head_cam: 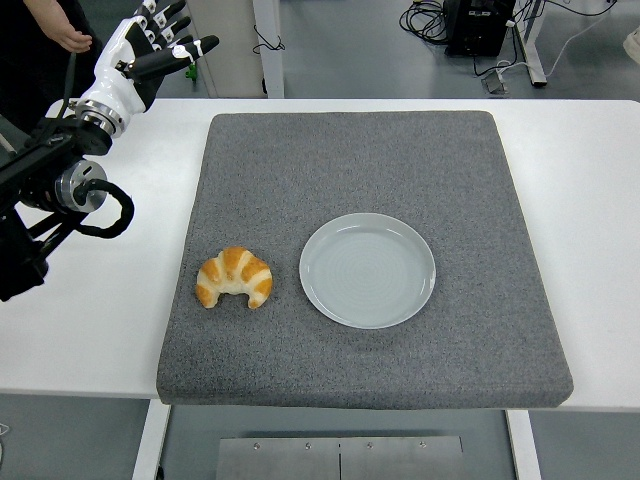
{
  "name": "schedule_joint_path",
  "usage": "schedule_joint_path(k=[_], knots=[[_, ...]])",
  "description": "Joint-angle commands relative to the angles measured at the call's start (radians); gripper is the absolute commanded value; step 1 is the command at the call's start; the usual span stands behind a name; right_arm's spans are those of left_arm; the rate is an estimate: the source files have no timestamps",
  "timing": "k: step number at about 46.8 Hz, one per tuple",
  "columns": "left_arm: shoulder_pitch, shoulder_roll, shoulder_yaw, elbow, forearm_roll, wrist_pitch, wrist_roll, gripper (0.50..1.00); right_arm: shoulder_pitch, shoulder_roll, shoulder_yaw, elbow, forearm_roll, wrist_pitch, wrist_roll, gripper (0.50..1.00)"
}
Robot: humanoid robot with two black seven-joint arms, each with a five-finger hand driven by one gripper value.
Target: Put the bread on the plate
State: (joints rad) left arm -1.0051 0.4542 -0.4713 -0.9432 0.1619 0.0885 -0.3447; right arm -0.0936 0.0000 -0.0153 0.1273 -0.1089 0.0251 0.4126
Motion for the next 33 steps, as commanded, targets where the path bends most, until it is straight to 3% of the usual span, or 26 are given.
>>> schedule_joint_path(k=[1,8,13,33], knots=[[-0.013,0.024,0.026,-0.020,0.001,-0.003,0.003,0.974,0.000,0.000,0.000,0.000,0.000,-0.001,0.000,1.000],[-0.029,0.127,0.046,-0.086,-0.002,-0.064,0.012,0.972,0.000,0.000,0.000,0.000,0.000,0.001,0.000,1.000],[-0.073,0.181,0.141,-0.126,-0.008,-0.102,0.033,0.968,0.000,0.000,0.000,0.000,0.000,0.001,0.000,1.000],[-0.110,0.259,0.332,-0.258,0.011,-0.102,0.070,0.968,0.000,0.000,0.000,0.000,0.000,0.001,0.000,1.000]])
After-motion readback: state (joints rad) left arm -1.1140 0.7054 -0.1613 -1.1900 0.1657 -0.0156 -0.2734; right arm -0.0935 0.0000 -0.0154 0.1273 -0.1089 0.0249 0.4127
